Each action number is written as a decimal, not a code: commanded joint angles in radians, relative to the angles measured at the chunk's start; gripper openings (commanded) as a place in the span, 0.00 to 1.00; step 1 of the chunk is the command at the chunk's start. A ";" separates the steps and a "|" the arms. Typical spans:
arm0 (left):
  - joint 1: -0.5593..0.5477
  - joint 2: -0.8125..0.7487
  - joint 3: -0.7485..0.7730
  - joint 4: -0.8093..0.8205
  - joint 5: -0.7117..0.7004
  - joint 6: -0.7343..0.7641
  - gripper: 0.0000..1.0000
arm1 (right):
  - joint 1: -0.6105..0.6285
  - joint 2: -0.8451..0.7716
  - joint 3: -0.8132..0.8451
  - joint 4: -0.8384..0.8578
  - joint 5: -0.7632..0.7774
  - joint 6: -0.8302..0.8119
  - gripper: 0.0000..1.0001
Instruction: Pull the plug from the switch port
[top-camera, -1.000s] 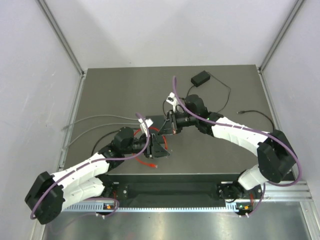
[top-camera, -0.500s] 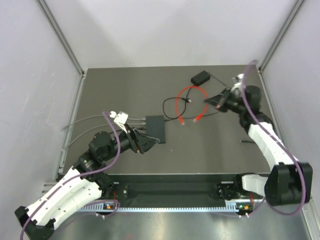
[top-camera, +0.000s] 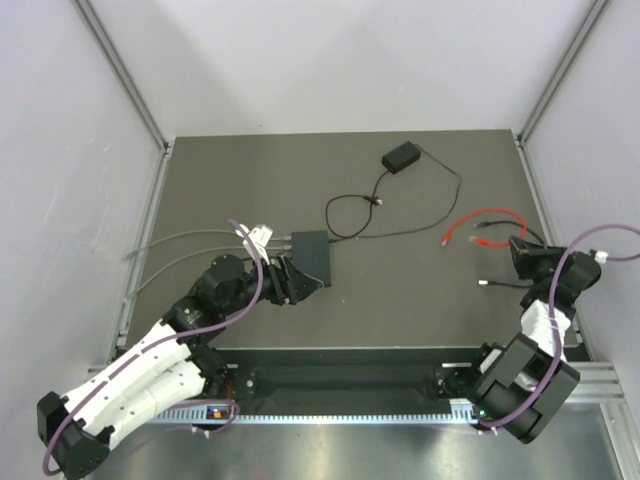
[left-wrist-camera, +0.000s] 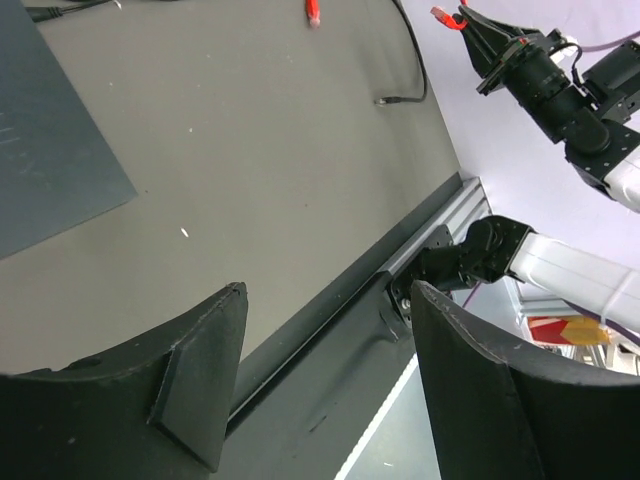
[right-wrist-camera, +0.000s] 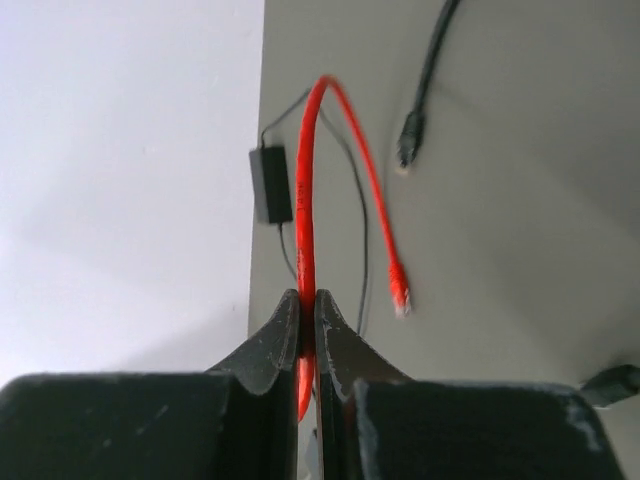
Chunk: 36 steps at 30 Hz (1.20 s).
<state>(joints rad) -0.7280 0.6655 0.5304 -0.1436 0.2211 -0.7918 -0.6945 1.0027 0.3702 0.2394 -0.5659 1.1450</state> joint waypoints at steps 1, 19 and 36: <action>-0.002 -0.015 -0.010 0.039 0.040 -0.017 0.71 | -0.057 -0.067 -0.004 0.106 0.079 0.004 0.00; -0.002 -0.043 -0.044 0.010 -0.008 -0.032 0.69 | -0.086 -0.104 -0.096 -0.039 0.273 -0.157 0.31; 0.006 -0.003 -0.015 -0.165 -0.330 -0.204 0.68 | 0.475 -0.057 0.369 -0.508 0.437 -0.579 0.77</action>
<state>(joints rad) -0.7277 0.6720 0.4896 -0.2790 -0.0036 -0.9268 -0.4438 0.8837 0.6533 -0.2283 -0.1394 0.6704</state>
